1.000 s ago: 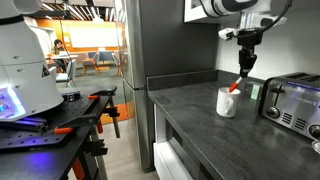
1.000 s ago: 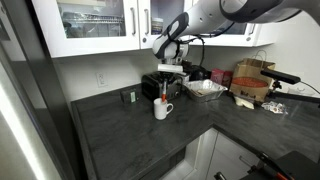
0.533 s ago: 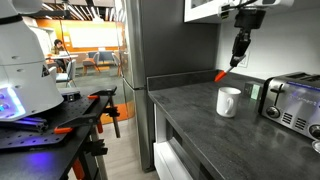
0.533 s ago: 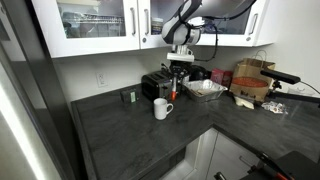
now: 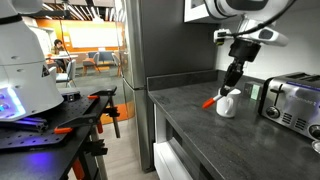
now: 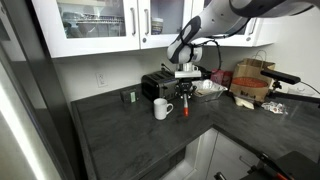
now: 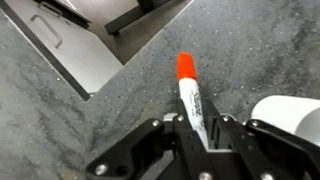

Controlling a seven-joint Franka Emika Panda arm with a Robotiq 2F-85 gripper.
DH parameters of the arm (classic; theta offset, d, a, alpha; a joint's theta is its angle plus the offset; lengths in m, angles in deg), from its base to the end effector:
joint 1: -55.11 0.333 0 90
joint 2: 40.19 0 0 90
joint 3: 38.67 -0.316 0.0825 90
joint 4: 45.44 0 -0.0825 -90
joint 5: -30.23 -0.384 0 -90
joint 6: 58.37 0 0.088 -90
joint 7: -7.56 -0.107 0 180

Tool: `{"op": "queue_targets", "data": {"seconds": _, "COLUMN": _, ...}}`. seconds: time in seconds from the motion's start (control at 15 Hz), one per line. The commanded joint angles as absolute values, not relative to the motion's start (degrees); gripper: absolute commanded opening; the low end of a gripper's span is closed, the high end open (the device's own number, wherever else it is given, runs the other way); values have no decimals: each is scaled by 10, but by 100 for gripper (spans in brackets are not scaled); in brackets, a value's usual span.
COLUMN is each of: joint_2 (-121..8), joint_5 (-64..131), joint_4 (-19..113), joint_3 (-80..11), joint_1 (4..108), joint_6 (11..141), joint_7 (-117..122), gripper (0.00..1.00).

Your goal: Remove the marker from the mug cup and place it on the table

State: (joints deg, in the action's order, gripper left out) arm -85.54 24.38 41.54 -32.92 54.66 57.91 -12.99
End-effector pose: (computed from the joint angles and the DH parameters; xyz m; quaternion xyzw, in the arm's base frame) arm 0.6753 -0.0587 0.1736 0.9591 -0.2475 -0.1367 0.0123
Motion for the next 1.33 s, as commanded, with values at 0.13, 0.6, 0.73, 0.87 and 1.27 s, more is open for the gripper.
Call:
{"op": "queue_targets", "data": {"seconds": 0.13, "joint_2": -952, "joint_5": 269, "joint_4": 321, "joint_3": -314, "joint_1": 544, "joint_6": 539, "joint_7": -134, "gripper": 6}}
{"op": "queue_targets", "data": {"seconds": 0.6, "joint_2": -1015, "joint_5": 354, "joint_4": 263, "joint_3": -273, "joint_1": 578, "joint_6": 557, "joint_7": -157, "gripper": 49}}
{"op": "queue_targets", "data": {"seconds": 0.73, "joint_2": -1014, "joint_5": 377, "joint_4": 260, "joint_3": -263, "joint_1": 590, "joint_6": 576, "joint_7": -173, "gripper": 62}}
{"op": "queue_targets", "data": {"seconds": 0.87, "joint_2": -1006, "joint_5": 363, "joint_4": 257, "joint_3": -277, "joint_1": 579, "joint_6": 576, "joint_7": -174, "gripper": 78}}
{"op": "queue_targets", "data": {"seconds": 1.27, "joint_2": -950, "joint_5": 230, "joint_4": 308, "joint_3": -356, "joint_1": 511, "joint_6": 638, "joint_7": -108, "gripper": 100}}
